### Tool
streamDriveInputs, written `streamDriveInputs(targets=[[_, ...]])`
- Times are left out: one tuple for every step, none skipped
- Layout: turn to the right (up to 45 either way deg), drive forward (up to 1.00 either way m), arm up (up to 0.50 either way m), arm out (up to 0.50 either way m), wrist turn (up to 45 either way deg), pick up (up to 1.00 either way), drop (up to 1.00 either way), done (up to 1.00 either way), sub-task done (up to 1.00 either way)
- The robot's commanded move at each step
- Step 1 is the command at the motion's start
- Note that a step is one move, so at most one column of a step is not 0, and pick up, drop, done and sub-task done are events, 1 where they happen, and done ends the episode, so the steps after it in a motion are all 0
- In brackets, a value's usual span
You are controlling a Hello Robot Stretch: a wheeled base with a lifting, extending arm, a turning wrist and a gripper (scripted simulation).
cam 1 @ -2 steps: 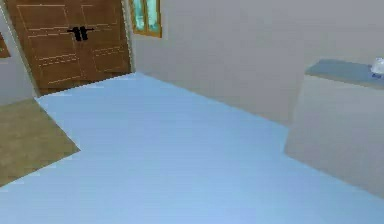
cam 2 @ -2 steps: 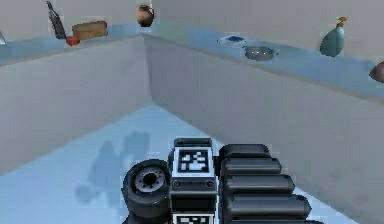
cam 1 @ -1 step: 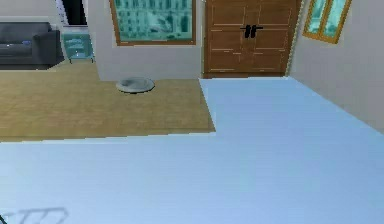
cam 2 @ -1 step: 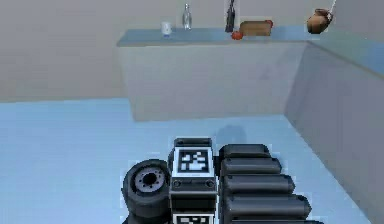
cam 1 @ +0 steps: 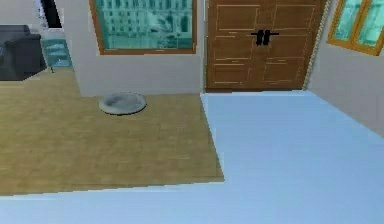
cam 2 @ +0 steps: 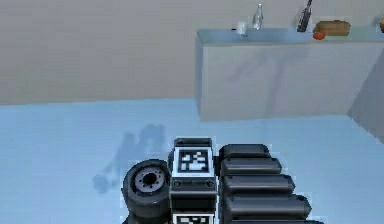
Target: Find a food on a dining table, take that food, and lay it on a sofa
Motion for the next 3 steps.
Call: streamDriveInputs(targets=[[-45.0, 0.00, 0.00, 0.00, 0.0, 0.00, 0.00, 0.00, 0.00], [-9.0, 0.00, 0.00, 0.00, 0.0, 0.00, 0.00, 0.00, 0.00], [0.0, 1.00, 0.00, 0.00, 0.0, 0.00, 0.00, 0.00, 0.00]])
